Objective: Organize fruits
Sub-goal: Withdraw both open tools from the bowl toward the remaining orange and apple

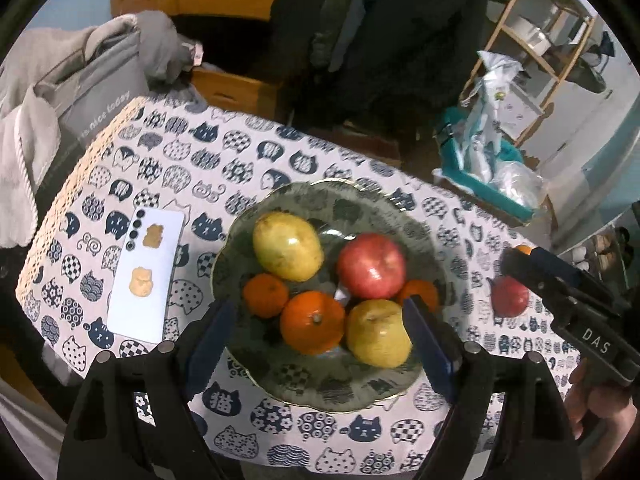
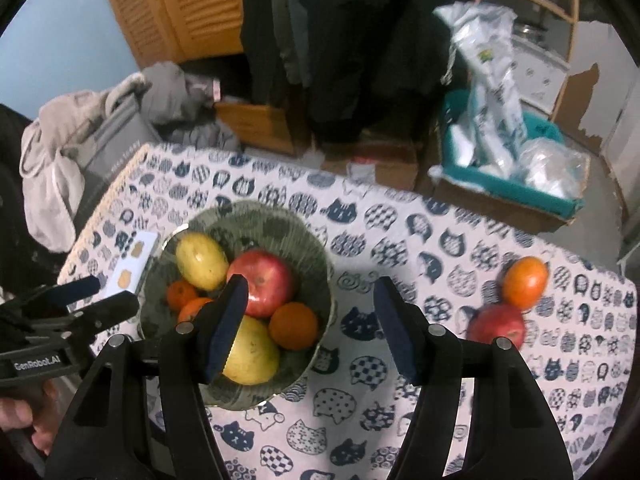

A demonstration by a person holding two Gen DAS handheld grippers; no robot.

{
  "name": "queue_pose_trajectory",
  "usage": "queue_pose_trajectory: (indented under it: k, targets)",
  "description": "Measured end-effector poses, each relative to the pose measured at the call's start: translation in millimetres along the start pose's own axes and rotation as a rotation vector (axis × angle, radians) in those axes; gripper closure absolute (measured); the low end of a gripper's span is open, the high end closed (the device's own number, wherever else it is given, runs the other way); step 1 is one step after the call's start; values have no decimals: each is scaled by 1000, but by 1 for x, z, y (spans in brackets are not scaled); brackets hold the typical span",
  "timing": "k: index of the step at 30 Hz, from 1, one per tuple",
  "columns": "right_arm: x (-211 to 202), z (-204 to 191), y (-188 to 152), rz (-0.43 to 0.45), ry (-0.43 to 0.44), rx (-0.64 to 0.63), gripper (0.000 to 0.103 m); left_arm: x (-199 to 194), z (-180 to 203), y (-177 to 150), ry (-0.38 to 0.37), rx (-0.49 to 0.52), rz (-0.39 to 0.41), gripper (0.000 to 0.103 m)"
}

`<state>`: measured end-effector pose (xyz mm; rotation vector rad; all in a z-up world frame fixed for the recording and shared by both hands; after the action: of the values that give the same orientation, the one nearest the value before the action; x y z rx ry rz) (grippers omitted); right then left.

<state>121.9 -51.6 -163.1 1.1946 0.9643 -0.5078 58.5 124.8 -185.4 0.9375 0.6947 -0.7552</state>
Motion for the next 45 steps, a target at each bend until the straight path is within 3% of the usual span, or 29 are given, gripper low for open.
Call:
queue_pose_trajectory:
  k: [17, 23, 32, 45]
  targets:
    - [-86, 45, 7, 174, -89, 41, 30, -51, 60, 11, -18, 142, 123, 13]
    - [-110, 64, 4, 221, -113, 62, 26, -65, 83, 11, -32, 189, 155, 7]
    - [-131, 92, -5, 246, -146, 95, 23, -77, 118, 13, -43, 254, 193, 1]
    - [-139, 144, -22, 228, -206, 152, 23, -54, 163, 14, -71, 303, 152, 1]
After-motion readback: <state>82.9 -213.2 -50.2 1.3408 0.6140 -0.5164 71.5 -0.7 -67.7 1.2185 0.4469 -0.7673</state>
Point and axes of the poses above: each gripper's, at about its wrist camera, not at the fingertips, and x roughly the way its jaws point, z to its right, y to its top, the point moved 4 cm from there along x, roughly the way its jaws point, and after that the axes turned 13 degrees about -y, right-handed, at the moved point
